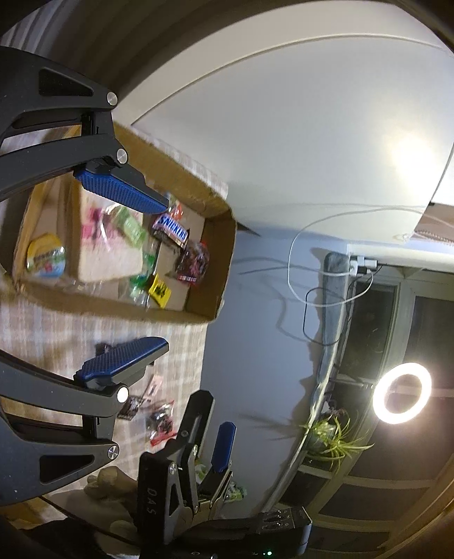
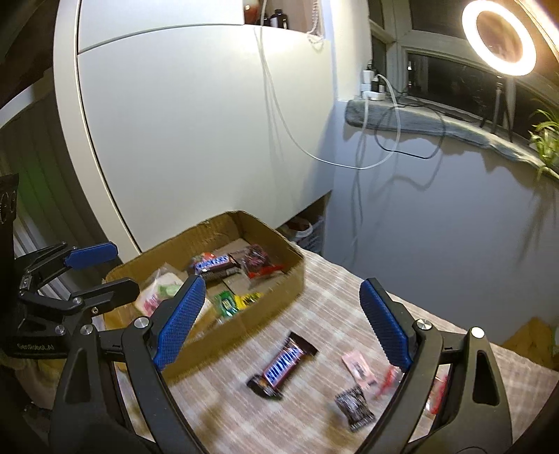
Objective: Organize snacks
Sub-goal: 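Move both tools back over the remaining snacks on the table, then grasp the last Snickers bar with the left tool while the right grasps the red-edged chocolate bag, then lift the Snickers bar and chocolate bag with both tools toward the box, then open both tools to drop the Snickers and chocolate bag into the box, then move both tools back over the pink and black candies on the table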
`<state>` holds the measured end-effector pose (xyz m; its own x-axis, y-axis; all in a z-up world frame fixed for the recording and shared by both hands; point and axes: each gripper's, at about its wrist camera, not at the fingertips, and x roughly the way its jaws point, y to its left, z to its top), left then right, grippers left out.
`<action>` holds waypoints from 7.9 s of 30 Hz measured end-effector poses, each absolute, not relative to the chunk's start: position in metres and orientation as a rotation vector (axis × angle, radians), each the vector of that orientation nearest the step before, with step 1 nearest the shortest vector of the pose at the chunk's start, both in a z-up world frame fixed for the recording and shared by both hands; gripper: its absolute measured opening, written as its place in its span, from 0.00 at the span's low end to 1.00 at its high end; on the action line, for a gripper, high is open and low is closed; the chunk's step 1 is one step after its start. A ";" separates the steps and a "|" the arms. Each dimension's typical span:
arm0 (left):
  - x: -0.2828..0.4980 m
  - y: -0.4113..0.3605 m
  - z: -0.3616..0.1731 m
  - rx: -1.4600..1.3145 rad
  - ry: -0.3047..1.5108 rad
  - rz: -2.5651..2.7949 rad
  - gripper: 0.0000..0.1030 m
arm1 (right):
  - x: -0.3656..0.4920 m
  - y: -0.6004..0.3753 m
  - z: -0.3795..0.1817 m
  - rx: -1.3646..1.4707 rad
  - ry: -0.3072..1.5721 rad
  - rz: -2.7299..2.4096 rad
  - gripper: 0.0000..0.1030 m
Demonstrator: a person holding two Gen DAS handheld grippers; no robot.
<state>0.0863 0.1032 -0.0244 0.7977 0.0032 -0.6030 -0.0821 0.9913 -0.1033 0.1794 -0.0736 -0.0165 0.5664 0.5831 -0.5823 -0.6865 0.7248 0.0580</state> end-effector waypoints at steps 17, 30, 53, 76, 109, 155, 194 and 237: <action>0.096 0.030 -0.049 -0.106 0.717 -0.102 0.61 | 0.191 -0.194 -0.047 -0.148 0.721 0.582 0.89; 0.126 0.004 -0.090 -0.106 0.831 -0.104 0.48 | 0.210 -0.209 -0.084 -0.280 0.765 0.608 0.83; 0.168 0.001 -0.130 -0.070 0.933 -0.054 0.40 | 0.258 -0.177 -0.128 -0.338 0.911 0.745 0.59; 0.162 -0.004 -0.129 -0.034 0.900 -0.031 0.26 | 0.245 -0.189 -0.134 -0.247 0.916 0.646 0.37; 0.090 0.054 -0.040 -0.091 0.677 -0.023 0.26 | 0.170 -0.133 -0.032 -0.145 0.697 0.755 0.37; 0.118 0.145 -0.055 -0.154 0.716 0.111 0.26 | 0.210 0.028 -0.061 -0.263 0.762 0.907 0.37; 0.111 0.147 -0.048 -0.147 0.687 0.143 0.66 | 0.214 0.014 -0.050 -0.287 0.707 0.804 0.91; 0.111 0.019 -0.067 -0.124 0.771 -0.141 0.38 | 0.186 -0.160 -0.084 -0.249 0.851 0.771 0.56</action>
<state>0.1113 0.0194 -0.0665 0.7090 -0.1719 -0.6839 0.0810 0.9833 -0.1633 0.1861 -0.1604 -0.0837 0.4134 0.5111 -0.7536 -0.6997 0.7079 0.0963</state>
